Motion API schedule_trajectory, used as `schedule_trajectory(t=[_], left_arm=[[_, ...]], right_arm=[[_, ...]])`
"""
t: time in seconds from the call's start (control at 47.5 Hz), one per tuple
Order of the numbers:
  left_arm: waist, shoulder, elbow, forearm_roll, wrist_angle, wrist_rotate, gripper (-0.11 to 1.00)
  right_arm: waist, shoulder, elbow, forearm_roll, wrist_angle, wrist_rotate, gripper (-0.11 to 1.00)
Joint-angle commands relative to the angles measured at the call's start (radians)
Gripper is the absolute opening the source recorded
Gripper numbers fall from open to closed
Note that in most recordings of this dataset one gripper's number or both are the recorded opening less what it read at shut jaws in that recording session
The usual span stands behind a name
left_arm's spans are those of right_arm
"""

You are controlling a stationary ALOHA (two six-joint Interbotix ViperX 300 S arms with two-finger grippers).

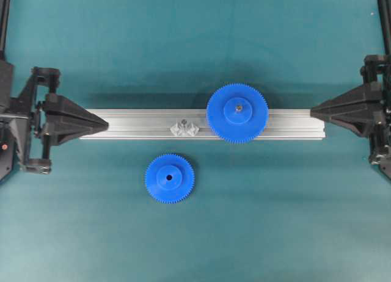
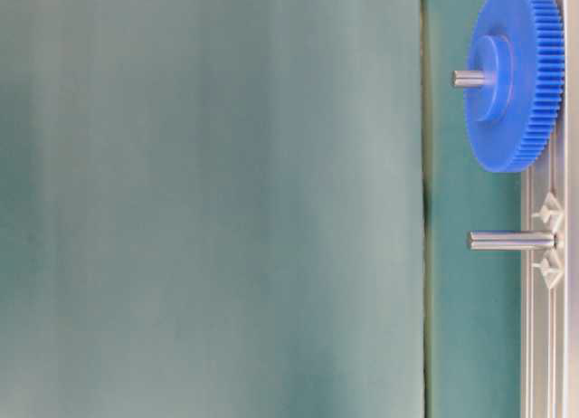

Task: Find the location of the shaft and insert the small gear.
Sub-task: 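Move the left gripper toward the loose blue gear on the table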

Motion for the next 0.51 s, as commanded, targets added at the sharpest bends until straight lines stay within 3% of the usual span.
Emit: schedule_trajectory(t=[0.0, 0.485], left_arm=[[-0.015, 0.017, -0.041, 0.003, 0.023, 0.014, 0.00], [-0.054, 0.193, -0.161, 0.003, 0.207, 0.048, 0.00]], right_arm=[[-0.002, 0.011, -0.006, 0.002, 0.040, 0.009, 0.02], [-0.028, 0.011, 0.012, 0.002, 0.137, 0.009, 0.02]])
